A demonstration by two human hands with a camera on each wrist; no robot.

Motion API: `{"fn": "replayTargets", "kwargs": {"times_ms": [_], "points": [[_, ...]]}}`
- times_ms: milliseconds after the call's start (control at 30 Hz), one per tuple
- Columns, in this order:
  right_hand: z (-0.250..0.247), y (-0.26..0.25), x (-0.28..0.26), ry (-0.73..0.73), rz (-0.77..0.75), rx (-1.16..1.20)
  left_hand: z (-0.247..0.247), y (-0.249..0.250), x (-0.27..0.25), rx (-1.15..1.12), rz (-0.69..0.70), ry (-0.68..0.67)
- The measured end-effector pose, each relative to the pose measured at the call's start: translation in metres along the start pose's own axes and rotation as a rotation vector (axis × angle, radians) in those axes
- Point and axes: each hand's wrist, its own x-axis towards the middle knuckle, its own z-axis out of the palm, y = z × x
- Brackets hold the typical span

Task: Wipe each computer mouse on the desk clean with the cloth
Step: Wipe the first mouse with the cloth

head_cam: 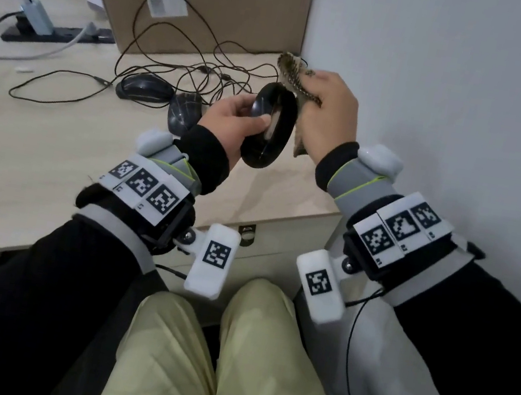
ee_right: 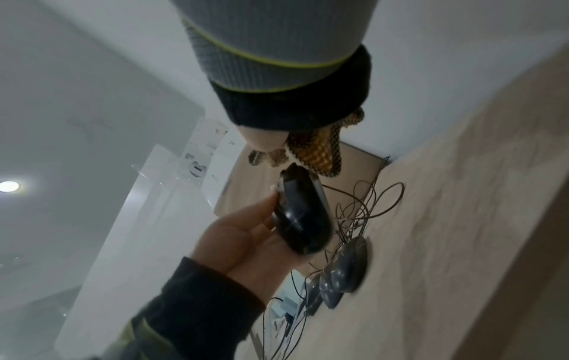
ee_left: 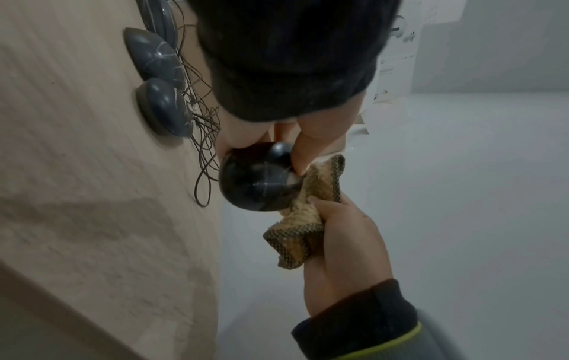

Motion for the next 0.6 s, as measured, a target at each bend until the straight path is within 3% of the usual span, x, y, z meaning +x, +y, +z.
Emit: {"fn": "replayTargets", "kwargs": {"times_ms": [167,333,500,600], "points": [[0.004,-0.007,-0.011,-0.052,-0.114,0.074,0.0,-0.001,-0.002,-0.019,0.052,0.007],[0.016,-0.003,-0.033,-0.015,-0.226,-0.022,-0.001,0.0,0.0,-0.129,0.082,0.066],[0.013,-0.001,-0.025,-0.014,-0.123,0.027,-0.003,-0.004,-0.005,-0.008,0.091,-0.008],[0.01,-0.002,-0.021,-0.048,-0.103,0.024,0.0,-0.007,-0.008,-0.027,0.093,0.018]]}}
